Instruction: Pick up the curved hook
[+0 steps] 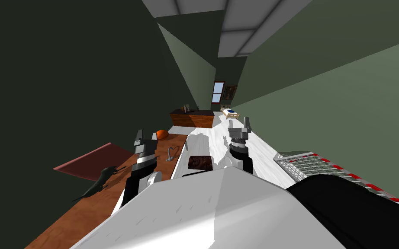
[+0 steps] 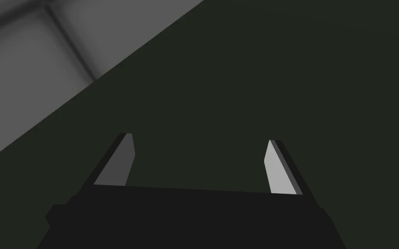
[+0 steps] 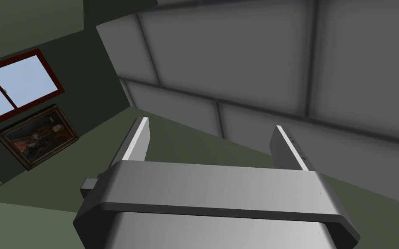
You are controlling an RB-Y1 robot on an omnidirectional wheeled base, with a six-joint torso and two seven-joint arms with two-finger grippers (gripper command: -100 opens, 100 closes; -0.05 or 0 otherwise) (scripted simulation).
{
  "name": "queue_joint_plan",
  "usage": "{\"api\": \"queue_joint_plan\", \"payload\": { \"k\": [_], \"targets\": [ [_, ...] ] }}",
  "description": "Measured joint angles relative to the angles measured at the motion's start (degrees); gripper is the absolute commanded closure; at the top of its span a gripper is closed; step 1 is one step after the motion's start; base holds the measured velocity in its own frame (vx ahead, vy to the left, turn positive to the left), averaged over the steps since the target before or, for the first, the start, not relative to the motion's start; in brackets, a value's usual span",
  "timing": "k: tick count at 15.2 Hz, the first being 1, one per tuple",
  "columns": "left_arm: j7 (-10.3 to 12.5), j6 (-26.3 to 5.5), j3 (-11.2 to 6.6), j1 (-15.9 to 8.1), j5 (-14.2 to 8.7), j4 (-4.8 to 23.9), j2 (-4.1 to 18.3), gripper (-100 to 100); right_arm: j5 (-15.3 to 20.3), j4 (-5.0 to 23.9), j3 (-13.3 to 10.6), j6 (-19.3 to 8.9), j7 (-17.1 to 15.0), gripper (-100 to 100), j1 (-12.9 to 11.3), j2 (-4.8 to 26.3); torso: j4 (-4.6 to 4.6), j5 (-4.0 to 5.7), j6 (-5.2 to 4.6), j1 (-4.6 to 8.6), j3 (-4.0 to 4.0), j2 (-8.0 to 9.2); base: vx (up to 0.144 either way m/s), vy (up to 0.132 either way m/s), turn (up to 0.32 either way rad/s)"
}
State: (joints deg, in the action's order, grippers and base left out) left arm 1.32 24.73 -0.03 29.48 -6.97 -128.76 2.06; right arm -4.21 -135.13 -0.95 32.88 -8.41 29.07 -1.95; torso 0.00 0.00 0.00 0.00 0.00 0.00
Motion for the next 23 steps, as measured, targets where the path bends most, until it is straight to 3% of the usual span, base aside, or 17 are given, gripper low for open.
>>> {"api": "queue_joint_plan", "payload": {
  "k": [5,12,17,23],
  "targets": [
    [-0.7,0.6,0.42,-0.5,1.1,4.3,4.3,-100,0.0,0.0,0.0,0.0,0.0,0,0.0,0.0,-0.03,-0.01,0.0,-0.01,-0.08,-0.14,0.031,-0.004,-0.034],
    [-2.0,1.8,1.26,-2.0,2.9,11.3,7.5,-100,0.0,0.0,0.0,0.0,0.0,0,0.0,0.0,-0.04,0.0,0.0,0.0,-0.09,-0.15,0.032,-0.003,-0.037],
    [-2.9,3.2,1.75,-3.5,4.5,18.5,10.1,-100,0.0,0.0,0.0,0.0,0.0,0,0.0,0.0,-0.05,-0.01,-0.01,-0.01,-0.11,-0.18,0.038,-0.002,-0.045],
    [-4.6,3.7,2.87,-4.5,6.7,25.1,12.2,-100,0.0,0.0,0.0,0.0,0.0,0,0.0,0.0,-0.03,-0.01,0.0,-0.05,-0.06,-0.1,0.029,0.006,-0.045]
  ]
}}
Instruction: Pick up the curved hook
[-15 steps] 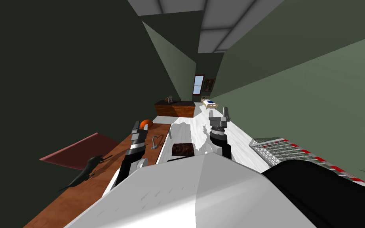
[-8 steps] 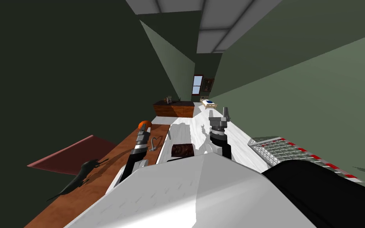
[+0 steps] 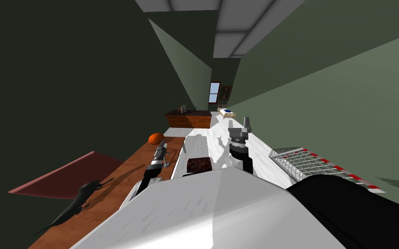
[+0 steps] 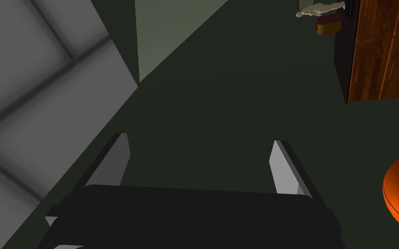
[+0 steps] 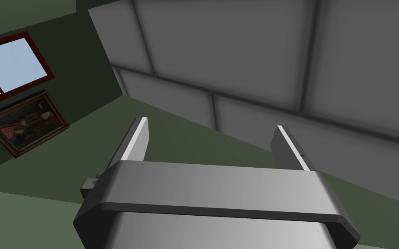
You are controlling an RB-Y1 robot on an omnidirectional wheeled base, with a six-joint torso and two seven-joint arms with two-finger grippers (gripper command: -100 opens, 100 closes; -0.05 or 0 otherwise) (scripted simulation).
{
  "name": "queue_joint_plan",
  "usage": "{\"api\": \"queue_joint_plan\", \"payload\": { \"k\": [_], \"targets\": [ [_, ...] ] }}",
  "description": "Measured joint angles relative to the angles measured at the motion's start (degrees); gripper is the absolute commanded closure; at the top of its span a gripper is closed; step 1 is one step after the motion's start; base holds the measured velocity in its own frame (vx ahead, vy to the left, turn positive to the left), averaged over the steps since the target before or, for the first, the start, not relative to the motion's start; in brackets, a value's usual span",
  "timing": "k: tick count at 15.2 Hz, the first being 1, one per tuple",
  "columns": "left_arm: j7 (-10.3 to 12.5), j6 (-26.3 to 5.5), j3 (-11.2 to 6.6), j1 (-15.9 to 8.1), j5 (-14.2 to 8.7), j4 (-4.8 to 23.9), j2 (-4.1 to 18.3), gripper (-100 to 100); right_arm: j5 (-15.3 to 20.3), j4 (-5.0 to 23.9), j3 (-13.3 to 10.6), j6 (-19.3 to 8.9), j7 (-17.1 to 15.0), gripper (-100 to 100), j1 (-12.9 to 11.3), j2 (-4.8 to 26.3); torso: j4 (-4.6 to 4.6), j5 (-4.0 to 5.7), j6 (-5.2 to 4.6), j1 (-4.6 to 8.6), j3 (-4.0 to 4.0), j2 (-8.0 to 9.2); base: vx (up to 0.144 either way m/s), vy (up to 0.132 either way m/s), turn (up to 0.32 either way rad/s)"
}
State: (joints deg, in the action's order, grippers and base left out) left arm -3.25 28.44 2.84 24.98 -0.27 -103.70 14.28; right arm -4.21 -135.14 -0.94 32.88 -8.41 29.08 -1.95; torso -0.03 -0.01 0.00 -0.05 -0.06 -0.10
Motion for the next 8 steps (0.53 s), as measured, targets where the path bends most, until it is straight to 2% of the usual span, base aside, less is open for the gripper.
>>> {"api": "queue_joint_plan", "payload": {
  "k": [8],
  "targets": [
    [-1.4,1.8,0.88,-1.7,2.4,10.0,3.0,-100,0.0,0.0,0.0,0.0,0.0,0,0.0,0.0,0.0,0.0,0.0,0.01,0.0,-0.01,0.026,0.008,-0.046]
  ]
}}
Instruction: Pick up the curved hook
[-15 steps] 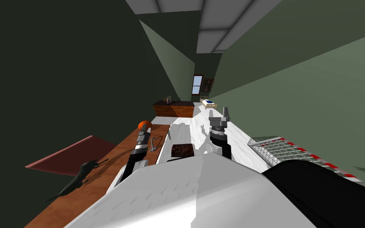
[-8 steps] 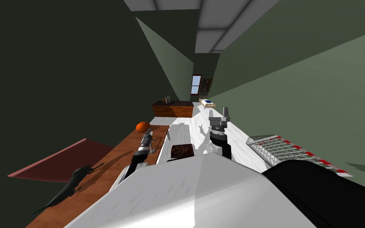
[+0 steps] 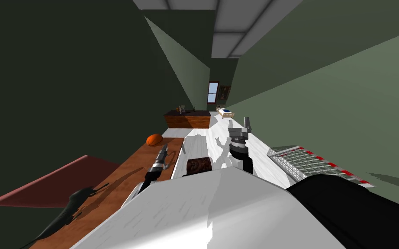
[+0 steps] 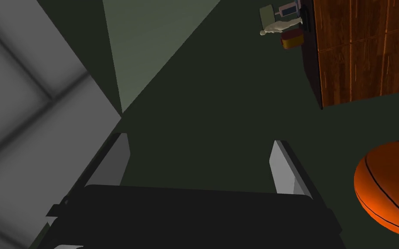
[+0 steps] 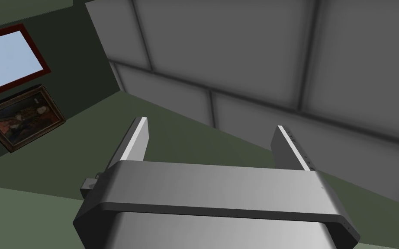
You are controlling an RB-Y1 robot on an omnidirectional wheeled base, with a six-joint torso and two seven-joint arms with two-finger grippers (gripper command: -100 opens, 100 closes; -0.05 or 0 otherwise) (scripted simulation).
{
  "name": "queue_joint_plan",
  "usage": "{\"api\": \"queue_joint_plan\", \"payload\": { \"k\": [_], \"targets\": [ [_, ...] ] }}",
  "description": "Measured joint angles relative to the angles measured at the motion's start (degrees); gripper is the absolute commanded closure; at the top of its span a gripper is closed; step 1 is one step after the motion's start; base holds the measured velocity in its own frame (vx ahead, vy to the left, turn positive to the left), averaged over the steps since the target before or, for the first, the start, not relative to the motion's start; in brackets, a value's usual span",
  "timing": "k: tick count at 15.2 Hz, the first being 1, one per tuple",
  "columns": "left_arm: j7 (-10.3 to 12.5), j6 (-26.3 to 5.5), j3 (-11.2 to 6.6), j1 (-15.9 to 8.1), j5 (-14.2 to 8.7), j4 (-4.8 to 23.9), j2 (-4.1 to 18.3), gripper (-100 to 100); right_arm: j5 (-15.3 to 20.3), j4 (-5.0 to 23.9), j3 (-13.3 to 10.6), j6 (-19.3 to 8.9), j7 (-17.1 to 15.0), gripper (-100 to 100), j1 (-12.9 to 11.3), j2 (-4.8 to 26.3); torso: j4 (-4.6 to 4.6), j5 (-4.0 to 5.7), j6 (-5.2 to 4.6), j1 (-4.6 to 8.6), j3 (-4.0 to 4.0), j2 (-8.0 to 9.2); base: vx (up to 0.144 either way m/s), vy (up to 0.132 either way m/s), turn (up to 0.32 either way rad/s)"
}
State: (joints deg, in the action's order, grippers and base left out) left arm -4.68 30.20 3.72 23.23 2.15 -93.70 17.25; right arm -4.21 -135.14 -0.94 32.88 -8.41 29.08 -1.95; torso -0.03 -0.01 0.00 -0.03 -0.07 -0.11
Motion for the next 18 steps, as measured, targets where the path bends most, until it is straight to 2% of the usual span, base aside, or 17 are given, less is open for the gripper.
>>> {"api": "queue_joint_plan", "payload": {
  "k": [7,9,11,14,18],
  "targets": [
    [-1.4,1.5,0.89,-2.1,2.2,9.2,2.1,-100,0.0,0.0,0.0,0.0,0.0,0,0.0,0.0,0.0,0.0,-0.01,0.0,-0.01,-0.03,0.027,0.007,-0.045],
    [-1.8,1.7,1.17,-1.7,2.8,10.7,2.4,-100,0.0,0.0,0.0,0.0,0.0,0,0.0,0.0,0.0,0.0,0.0,0.01,0.0,0.0,0.022,0.006,-0.038],
    [-2.4,2.4,1.5,-2.9,3.6,14.0,2.9,-100,0.0,0.0,0.0,0.0,0.0,0,0.0,0.0,0.0,0.0,-0.01,0.0,0.0,-0.01,0.031,0.015,-0.062],
    [-3.0,2.6,1.95,-3.4,4.6,17.5,4.1,-100,0.0,0.0,0.0,0.0,0.0,0,0.0,0.0,0.0,0.0,0.0,-0.01,-0.01,-0.01,0.023,0.006,-0.033],
    [-3.8,3.5,2.34,-4.3,5.6,22.2,4.6,-100,0.0,0.0,0.0,0.0,0.0,0,0.0,0.0,0.0,0.01,0.01,0.02,-0.01,-0.01,0.028,0.005,-0.038]
  ]
}}
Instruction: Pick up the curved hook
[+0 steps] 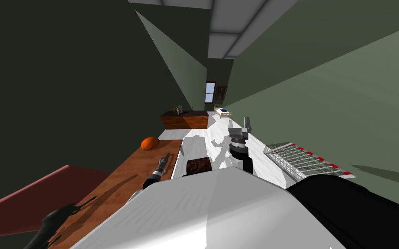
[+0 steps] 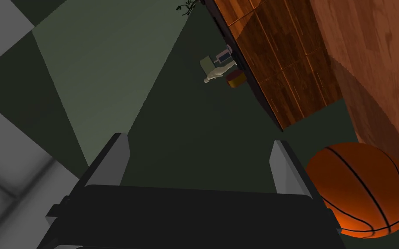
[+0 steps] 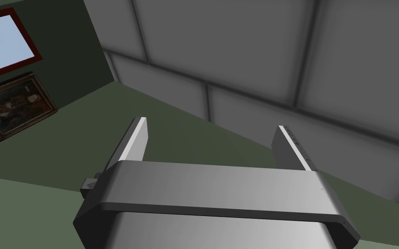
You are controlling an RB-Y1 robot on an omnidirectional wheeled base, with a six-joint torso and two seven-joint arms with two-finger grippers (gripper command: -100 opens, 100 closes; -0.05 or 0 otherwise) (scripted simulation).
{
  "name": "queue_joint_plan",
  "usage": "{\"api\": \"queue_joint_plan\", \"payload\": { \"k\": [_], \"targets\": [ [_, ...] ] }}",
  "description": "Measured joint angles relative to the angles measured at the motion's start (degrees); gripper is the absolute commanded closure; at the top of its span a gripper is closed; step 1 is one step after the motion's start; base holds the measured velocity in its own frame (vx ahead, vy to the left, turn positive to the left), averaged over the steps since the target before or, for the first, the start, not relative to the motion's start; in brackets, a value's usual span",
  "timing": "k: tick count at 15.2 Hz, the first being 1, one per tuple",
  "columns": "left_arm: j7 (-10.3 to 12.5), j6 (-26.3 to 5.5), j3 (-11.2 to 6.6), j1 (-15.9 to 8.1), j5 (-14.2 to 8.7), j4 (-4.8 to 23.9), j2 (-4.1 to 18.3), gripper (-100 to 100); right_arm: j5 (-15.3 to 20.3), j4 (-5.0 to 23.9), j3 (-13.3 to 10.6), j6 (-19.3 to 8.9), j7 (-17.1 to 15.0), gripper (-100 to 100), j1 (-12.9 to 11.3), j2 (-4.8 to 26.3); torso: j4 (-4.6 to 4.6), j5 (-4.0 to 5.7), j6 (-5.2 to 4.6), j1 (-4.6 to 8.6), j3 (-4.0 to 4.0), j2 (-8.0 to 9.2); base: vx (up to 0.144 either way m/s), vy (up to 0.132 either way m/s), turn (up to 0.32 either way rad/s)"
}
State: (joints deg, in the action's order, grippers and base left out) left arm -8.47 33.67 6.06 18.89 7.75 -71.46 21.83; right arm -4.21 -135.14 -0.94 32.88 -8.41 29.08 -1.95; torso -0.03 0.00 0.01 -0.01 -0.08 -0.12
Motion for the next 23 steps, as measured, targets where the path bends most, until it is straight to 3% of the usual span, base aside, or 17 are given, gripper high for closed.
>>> {"api": "queue_joint_plan", "payload": {
  "k": [3,10,12,16,23],
  "targets": [
    [-0.6,0.5,0.38,-0.6,0.9,3.5,0.7,-100,0.0,0.0,0.0,0.0,0.0,0,0.0,0.0,0.0,0.0,-0.01,-0.01,0.0,0.0,0.022,0.003,-0.028],
    [-1.1,1.0,0.8,-1.2,1.9,7.5,1.7,-100,0.0,0.0,0.0,0.0,0.0,0,0.0,0.0,0.01,0.01,0.0,0.05,0.02,0.04,0.021,0.003,-0.024],
    [-1.5,1.5,1.06,-1.9,2.6,10.2,2.2,-100,0.0,0.0,0.0,0.0,0.0,0,0.0,0.0,0.01,0.01,-0.01,0.02,0.02,0.03,0.018,0.0,-0.02],
    [-1.8,1.5,1.2,-1.9,2.9,11.1,2.4,-100,0.0,0.0,0.0,0.0,0.0,0,0.0,0.0,0.02,0.01,-0.01,0.04,0.03,0.04,0.02,0.004,-0.025],
    [-2.9,2.8,1.87,-3.4,4.5,18.1,3.5,-100,0.0,0.0,0.0,0.0,0.0,0,0.0,0.0,0.01,0.0,-0.01,0.0,0.01,0.02,0.022,0.006,-0.03]
  ]
}}
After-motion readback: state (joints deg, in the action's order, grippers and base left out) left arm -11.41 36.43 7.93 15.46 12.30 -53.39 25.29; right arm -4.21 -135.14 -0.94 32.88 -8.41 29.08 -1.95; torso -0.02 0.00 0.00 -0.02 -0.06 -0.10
